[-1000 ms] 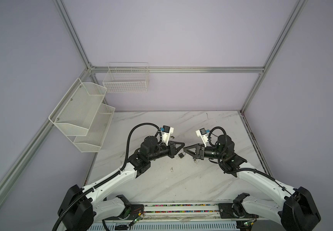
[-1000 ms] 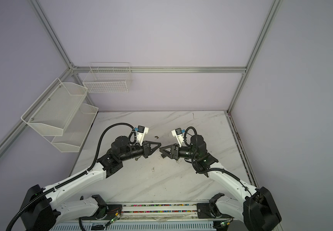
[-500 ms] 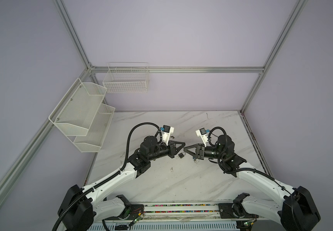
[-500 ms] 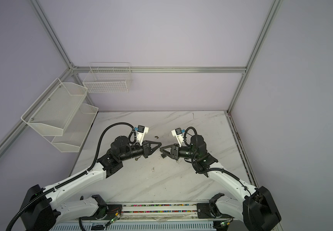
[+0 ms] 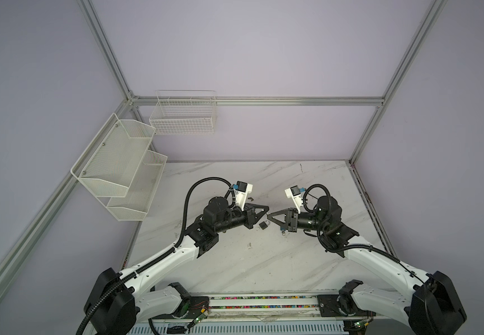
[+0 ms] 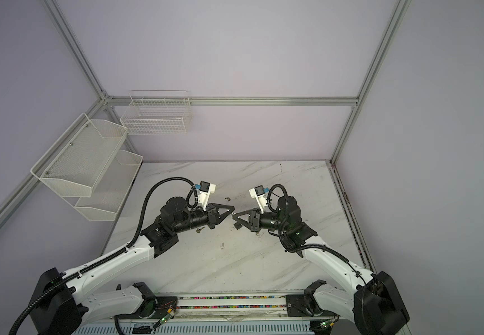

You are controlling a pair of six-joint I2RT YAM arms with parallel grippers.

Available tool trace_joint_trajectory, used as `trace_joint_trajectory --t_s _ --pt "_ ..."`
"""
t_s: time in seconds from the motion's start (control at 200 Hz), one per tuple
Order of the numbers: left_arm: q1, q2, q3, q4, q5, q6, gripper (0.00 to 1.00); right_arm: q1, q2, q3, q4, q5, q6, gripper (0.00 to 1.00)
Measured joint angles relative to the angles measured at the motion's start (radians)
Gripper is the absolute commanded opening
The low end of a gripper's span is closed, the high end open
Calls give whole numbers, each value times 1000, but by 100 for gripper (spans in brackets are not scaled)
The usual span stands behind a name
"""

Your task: Unlock with the key

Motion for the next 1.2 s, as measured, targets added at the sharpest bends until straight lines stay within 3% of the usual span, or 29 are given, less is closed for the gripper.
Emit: trace_joint_trajectory --t_s 0.08,0.21,0.365,0.655,1.02,1.2 --pt "0 0 3 1 -1 8 26 0 -10 0 0 10 4 0" --pt "4 -2 30 -48 -25 23 41 -6 -27 -1 0 35 13 0" --pt "12 -37 34 -56 -68 29 48 -20 -40 -6 -14 65 23 0" --pt "12 6 52 -167 -231 -5 56 -34 -63 -8 -281 299 -66 0" --pt "10 334 122 -282 -291 -2 60 -34 -129 -84 -400 513 -88 0" --pt "-9 491 192 -309 -311 11 60 -34 -134 -89 -406 546 -86 0"
